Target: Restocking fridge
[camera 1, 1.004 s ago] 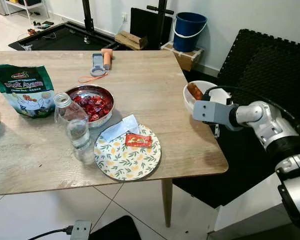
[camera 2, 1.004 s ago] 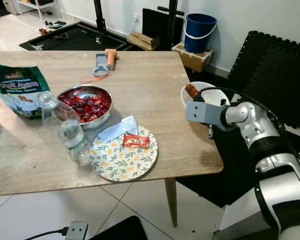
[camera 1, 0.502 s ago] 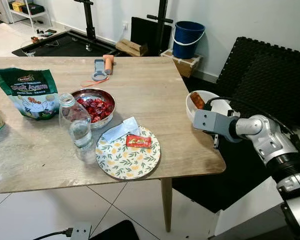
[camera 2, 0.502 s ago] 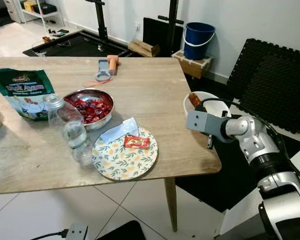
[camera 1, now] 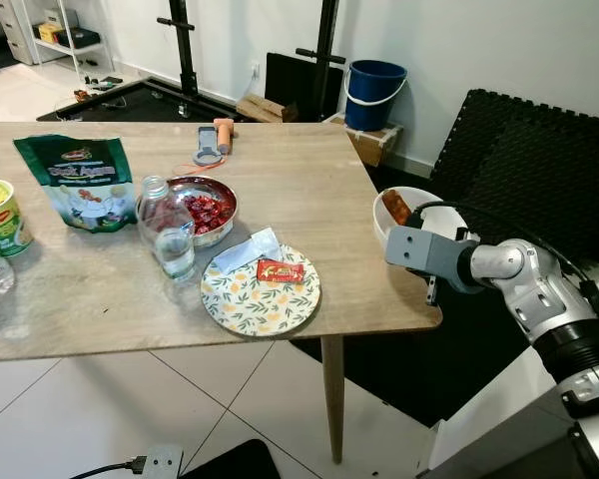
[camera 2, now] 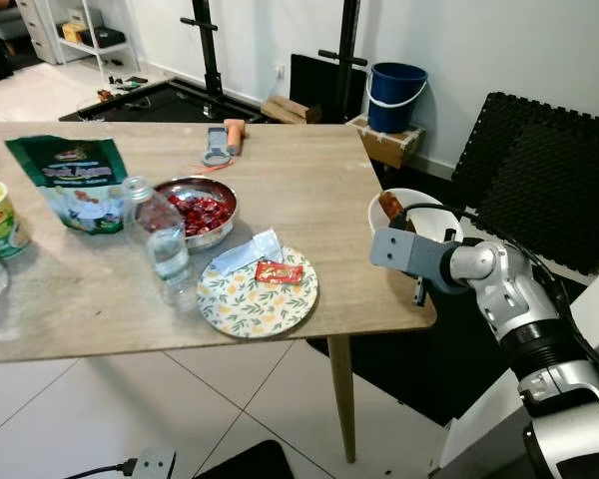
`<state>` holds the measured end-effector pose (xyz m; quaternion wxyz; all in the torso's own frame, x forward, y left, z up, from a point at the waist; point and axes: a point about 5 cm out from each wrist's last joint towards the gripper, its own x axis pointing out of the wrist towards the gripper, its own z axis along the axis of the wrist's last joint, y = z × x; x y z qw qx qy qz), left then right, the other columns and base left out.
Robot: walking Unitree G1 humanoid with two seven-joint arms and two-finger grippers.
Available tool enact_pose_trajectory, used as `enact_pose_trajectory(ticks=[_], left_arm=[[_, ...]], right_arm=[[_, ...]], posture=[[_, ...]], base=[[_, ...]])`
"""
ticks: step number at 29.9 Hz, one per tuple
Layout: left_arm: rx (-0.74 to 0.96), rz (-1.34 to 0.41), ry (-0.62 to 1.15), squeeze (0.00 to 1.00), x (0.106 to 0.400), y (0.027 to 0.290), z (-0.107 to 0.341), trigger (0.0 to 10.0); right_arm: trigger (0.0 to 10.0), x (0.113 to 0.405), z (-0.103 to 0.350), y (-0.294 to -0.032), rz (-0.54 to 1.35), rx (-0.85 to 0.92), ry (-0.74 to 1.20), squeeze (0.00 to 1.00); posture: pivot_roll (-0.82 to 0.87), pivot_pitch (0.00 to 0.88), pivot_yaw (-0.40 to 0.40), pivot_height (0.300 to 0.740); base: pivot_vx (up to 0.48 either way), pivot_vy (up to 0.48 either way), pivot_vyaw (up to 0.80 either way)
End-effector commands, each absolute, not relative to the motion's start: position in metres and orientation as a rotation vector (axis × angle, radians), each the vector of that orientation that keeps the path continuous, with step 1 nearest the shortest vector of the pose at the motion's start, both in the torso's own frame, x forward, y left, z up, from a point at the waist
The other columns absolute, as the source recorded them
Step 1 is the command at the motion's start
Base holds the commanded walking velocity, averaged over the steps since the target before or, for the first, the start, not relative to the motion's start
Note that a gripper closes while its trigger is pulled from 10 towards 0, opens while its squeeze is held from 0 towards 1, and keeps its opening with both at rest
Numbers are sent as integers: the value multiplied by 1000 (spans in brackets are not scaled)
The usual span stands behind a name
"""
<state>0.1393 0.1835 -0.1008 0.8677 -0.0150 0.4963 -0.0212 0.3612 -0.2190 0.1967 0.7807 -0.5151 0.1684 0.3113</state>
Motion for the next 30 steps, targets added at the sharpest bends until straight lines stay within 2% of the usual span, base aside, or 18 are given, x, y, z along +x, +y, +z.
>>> enact_pose_trajectory(ticks=[1, 17, 30], left_arm=[[-49, -59, 1139, 0, 114, 175, -111, 10000], [-31, -73, 1142, 0, 113, 176, -111, 10000], [-29, -73, 1140, 0, 114, 176, -110, 10000]], right_arm=[[10000, 360, 202, -223, 648, -1104, 350, 0], [10000, 357, 201, -221, 659, -1104, 356, 0], [10000, 355, 198, -218, 689, -1106, 364, 0]], posture=[[-78, 78, -73, 740], [-82, 72, -72, 740], [-82, 76, -71, 740]], base=[[0, 0, 0], [0, 0, 0], [0, 376, 0]])
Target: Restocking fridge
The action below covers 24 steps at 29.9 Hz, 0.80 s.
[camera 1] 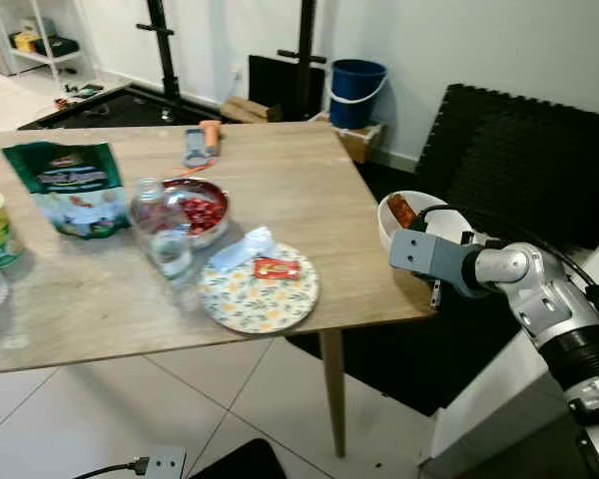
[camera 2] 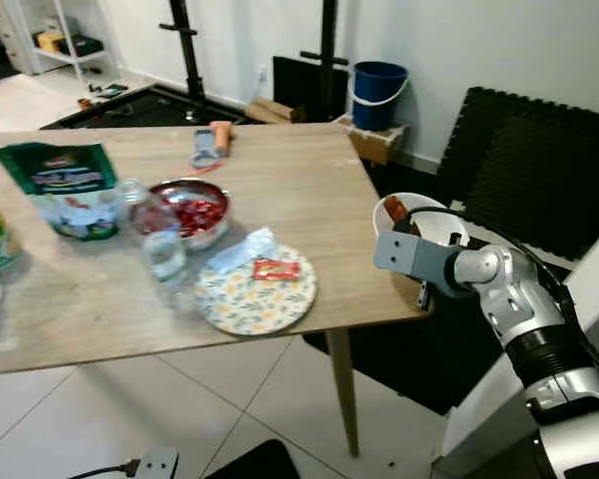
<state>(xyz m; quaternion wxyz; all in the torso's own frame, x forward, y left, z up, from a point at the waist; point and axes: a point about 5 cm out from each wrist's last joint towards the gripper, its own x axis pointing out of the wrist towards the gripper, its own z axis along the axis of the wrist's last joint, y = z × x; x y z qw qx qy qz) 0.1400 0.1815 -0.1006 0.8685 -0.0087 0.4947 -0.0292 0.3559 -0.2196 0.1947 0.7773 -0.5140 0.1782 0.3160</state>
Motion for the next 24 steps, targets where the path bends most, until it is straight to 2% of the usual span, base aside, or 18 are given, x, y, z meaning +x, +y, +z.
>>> enact_pose_trajectory(ticks=[1, 10, 17, 24], left_arm=[[-31, -73, 1140, 0, 114, 176, -110, 10000], [-36, -73, 1142, 0, 114, 176, -111, 10000], [-56, -99, 1132, 0, 114, 174, -110, 10000], [-67, -84, 1134, 0, 112, 174, -111, 10000]], right_arm=[[10000, 354, 198, -218, 696, -1109, 367, 0], [10000, 352, 200, -222, 708, -1122, 378, 0], [10000, 351, 200, -222, 710, -1122, 380, 0], [10000, 352, 201, -222, 700, -1122, 381, 0]], posture=[[-82, 76, -71, 740], [-84, 77, -72, 740], [-84, 78, -73, 740], [-84, 76, -75, 740]], base=[[0, 386, 0], [0, 386, 0], [0, 0, 0], [0, -343, 0]])
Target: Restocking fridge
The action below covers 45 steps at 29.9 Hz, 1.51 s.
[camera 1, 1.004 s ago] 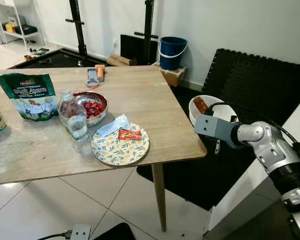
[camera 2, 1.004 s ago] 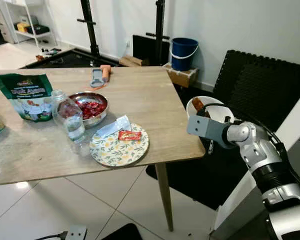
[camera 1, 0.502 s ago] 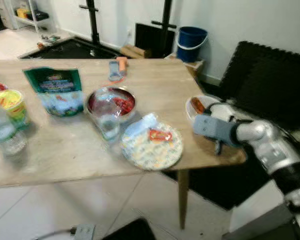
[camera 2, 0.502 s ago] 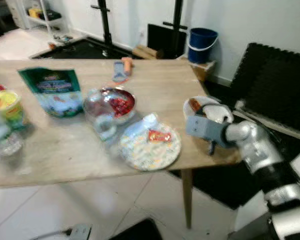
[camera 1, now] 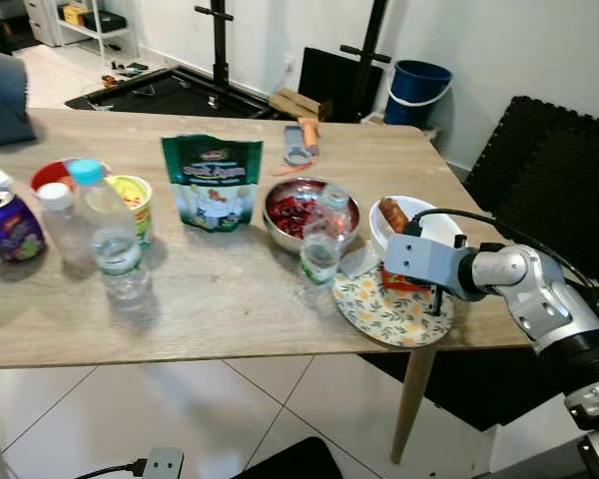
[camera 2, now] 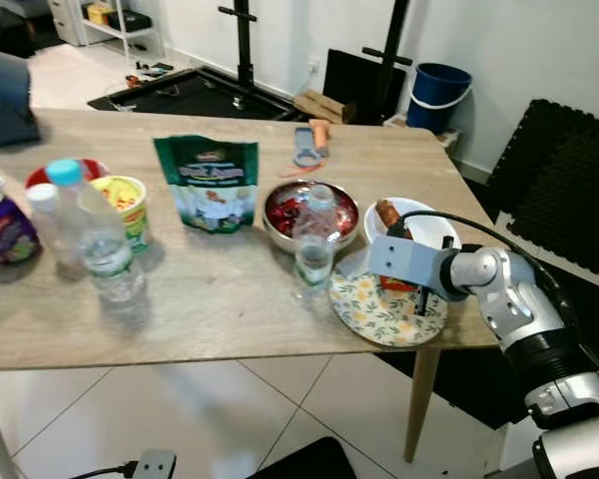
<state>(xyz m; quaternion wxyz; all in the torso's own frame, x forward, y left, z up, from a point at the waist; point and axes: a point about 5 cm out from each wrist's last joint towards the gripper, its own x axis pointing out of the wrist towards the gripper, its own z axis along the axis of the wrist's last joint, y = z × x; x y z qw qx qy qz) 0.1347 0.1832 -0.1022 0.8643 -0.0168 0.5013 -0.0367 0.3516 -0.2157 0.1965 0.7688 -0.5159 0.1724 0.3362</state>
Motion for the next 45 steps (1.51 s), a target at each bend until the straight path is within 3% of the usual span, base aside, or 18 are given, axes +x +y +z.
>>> enact_pose_trajectory(ticks=[1, 10, 21, 32, 45], left_arm=[[-74, -77, 1132, 0, 112, 175, -111, 10000], [-80, -82, 1134, 0, 111, 173, -111, 10000], [-94, -89, 1133, 0, 112, 170, -111, 10000], [-99, -90, 1138, 0, 110, 169, -112, 10000], [-95, -98, 1135, 0, 111, 169, -111, 10000]], right_arm=[[10000, 352, 202, -223, 695, -1122, 382, 0], [10000, 353, 204, -235, 634, -1133, 408, 0], [10000, 342, 193, -279, 495, -1097, 563, 0], [10000, 324, 181, -328, 359, -1057, 712, 0], [10000, 313, 154, -324, 450, -1007, 765, 0]], posture=[[-84, 76, -75, 740], [-88, 79, -79, 740], [-93, 79, -81, 740], [-97, 79, -81, 740], [-100, 72, -80, 740]], base=[[0, 0, 0], [0, 0, 0], [0, 0, -36], [0, 0, -663], [0, 0, -361]])
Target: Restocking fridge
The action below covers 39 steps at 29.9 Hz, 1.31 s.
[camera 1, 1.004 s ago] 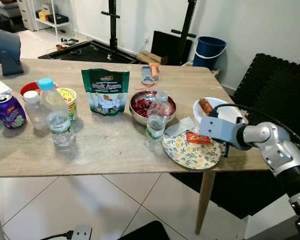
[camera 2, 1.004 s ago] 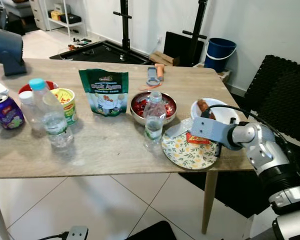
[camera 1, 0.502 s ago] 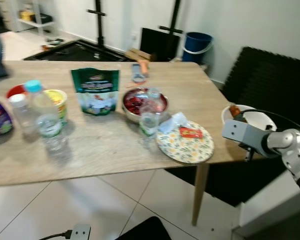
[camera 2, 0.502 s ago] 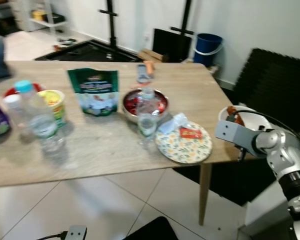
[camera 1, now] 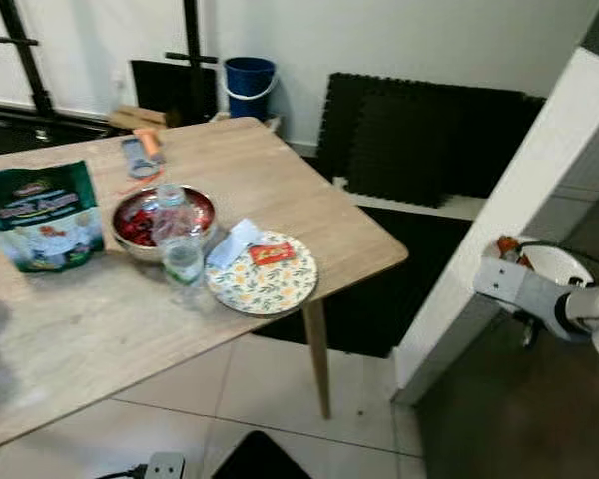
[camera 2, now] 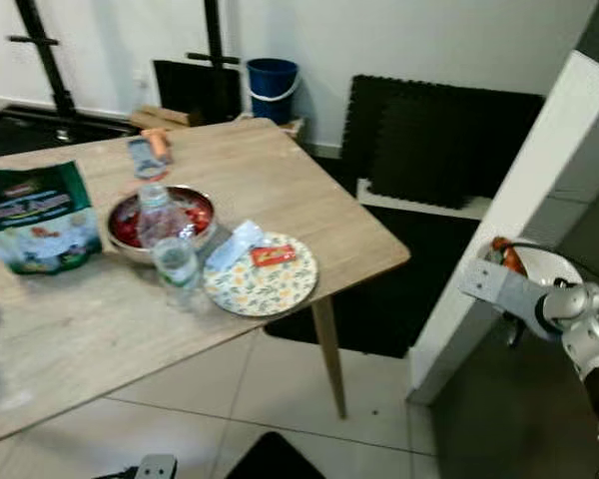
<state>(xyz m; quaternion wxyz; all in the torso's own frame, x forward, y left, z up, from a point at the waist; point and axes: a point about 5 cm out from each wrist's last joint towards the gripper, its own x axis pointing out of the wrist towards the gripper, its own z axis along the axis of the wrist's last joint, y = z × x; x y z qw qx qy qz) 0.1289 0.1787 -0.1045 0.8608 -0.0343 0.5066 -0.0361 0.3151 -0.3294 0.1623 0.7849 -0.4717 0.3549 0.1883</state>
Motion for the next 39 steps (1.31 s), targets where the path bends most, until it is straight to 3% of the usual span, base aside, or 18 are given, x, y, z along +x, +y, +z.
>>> enact_pose_trajectory(ticks=[1, 13, 21, 39], left_arm=[[-95, -99, 1134, 0, 111, 169, -111, 10000], [-93, -101, 1132, 0, 112, 170, -111, 10000], [-86, -103, 1135, 0, 111, 172, -111, 10000], [-72, -103, 1141, 0, 110, 175, -111, 10000]], right_arm=[[10000, 311, 147, -321, 479, -1008, 773, 0], [10000, 289, 78, -295, 654, -1003, 829, 0], [10000, 287, 55, -258, 721, -1010, 708, 0], [10000, 274, 26, -227, 825, -986, 662, 0]], posture=[[-100, 72, -80, 740], [-102, 75, -77, 740], [-106, 82, -68, 740], [-107, 85, -56, 740]], base=[[0, 0, 0], [0, 0, 0], [0, 0, 0], [0, 0, -615]])
